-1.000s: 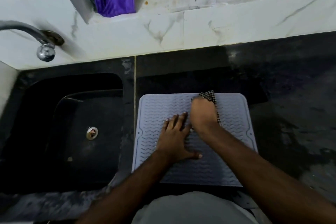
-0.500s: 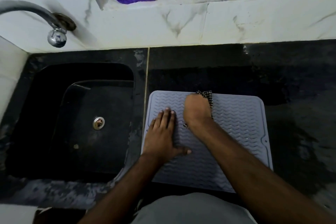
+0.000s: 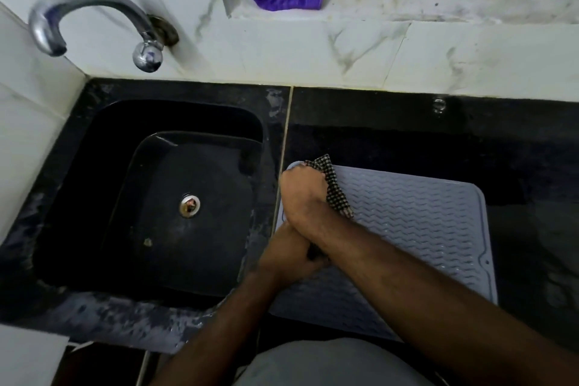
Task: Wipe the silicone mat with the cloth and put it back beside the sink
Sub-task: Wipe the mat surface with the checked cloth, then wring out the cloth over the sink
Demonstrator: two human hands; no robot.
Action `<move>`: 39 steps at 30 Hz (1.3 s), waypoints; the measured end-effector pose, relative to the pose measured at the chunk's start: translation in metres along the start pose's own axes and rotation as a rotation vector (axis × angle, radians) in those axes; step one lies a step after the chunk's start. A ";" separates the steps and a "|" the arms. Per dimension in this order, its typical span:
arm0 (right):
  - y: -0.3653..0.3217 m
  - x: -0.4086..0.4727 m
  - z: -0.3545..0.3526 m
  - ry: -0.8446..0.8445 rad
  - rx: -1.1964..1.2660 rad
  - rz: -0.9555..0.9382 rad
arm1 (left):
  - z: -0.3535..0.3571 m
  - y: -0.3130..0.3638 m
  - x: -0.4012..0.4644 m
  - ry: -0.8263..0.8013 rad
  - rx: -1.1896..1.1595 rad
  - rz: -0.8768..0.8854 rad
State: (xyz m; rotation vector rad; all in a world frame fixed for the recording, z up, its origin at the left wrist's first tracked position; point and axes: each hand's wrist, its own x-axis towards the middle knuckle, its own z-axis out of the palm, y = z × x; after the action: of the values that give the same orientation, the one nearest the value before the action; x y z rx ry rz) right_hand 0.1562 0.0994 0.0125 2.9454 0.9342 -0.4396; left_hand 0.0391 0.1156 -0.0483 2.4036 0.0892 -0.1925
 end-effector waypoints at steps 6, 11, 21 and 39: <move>0.003 -0.015 -0.010 0.094 0.175 0.030 | -0.053 -0.029 -0.022 -0.063 0.426 -0.069; -0.021 -0.028 -0.001 0.055 0.474 -0.024 | -0.065 -0.031 -0.049 0.131 0.085 -0.225; -0.048 -0.065 -0.011 -0.048 1.536 0.245 | -0.101 -0.029 -0.093 0.241 -1.192 -0.220; -0.071 -0.132 0.021 -0.274 1.938 0.274 | -0.136 0.023 -0.111 0.683 -0.207 -0.106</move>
State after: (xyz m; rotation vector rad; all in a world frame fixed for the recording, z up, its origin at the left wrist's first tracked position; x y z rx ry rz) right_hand 0.0075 0.0812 0.0329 3.7060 -0.4141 -2.9224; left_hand -0.0521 0.1879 0.0847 2.1573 0.5216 0.5696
